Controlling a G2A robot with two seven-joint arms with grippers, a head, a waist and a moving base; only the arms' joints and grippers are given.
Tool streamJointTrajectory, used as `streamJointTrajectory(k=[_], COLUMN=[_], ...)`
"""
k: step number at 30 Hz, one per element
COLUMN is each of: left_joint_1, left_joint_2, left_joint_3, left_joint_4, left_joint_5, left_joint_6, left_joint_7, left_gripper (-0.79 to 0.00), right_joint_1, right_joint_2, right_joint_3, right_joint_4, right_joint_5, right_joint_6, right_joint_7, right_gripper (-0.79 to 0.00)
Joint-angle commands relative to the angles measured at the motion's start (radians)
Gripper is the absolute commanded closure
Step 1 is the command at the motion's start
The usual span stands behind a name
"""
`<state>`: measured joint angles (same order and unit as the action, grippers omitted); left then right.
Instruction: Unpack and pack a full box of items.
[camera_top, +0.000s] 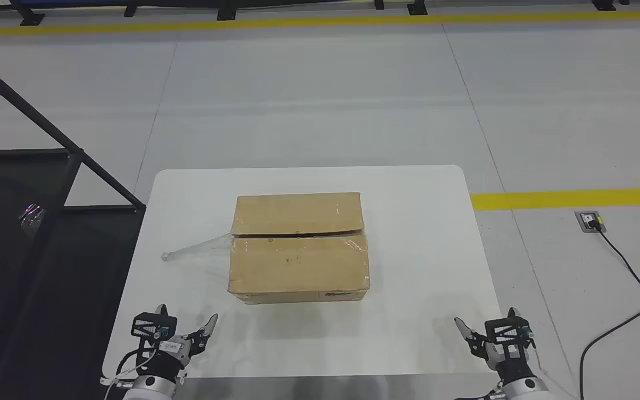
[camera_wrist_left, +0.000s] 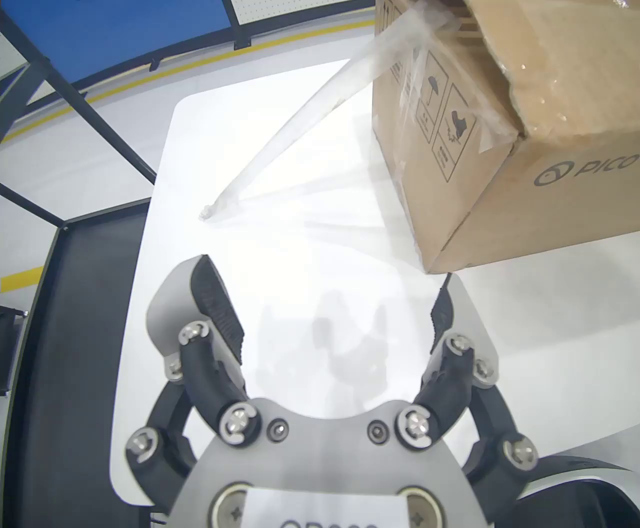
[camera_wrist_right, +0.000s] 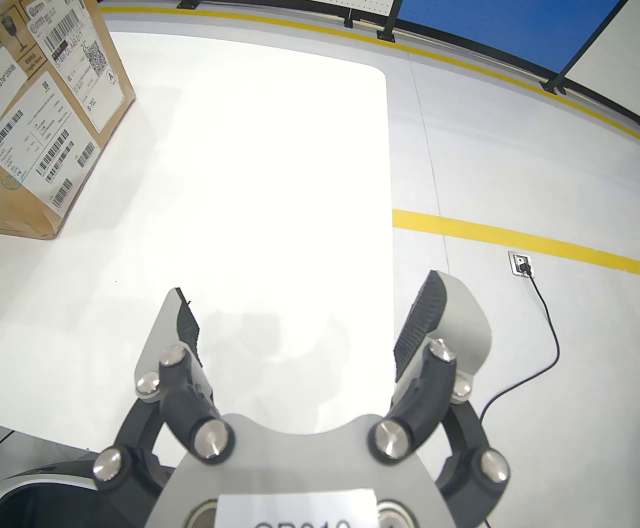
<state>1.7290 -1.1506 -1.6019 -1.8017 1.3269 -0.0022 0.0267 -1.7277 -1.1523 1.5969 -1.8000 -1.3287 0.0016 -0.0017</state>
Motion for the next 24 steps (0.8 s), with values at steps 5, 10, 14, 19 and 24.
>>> streamJointTrajectory(k=[5, 10, 14, 19, 24], left_joint_1=[0.0, 0.0, 0.0, -0.002, -0.006], left_joint_2=[0.0, 0.0, 0.0, 0.0, 0.001], left_joint_3=[0.0, 0.0, 0.0, 0.001, -0.033], left_joint_4=[0.0, 0.0, 0.0, -0.006, -0.011], left_joint_5=[0.0, 0.0, 0.0, -0.011, -0.057], left_joint_6=[0.0, 0.0, 0.0, -0.027, -0.088], left_joint_7=[0.0, 0.0, 0.0, 0.015, 0.061], left_gripper=[-0.784, -0.785, -0.785, -0.785, -0.785], right_joint_1=[0.0, 0.0, 0.0, 0.002, 0.015], right_joint_2=[0.0, 0.0, 0.0, -0.001, -0.004], right_joint_3=[0.0, 0.0, 0.0, 0.0, -0.016], right_joint_4=[0.0, 0.0, 0.0, -0.003, -0.063], right_joint_5=[0.0, 0.0, 0.0, 0.006, 0.023], right_joint_6=[0.0, 0.0, 0.0, 0.001, -0.034], right_joint_7=[0.0, 0.0, 0.0, -0.001, 0.01], right_gripper=[-0.784, -0.785, -0.784, -0.785, -0.785])
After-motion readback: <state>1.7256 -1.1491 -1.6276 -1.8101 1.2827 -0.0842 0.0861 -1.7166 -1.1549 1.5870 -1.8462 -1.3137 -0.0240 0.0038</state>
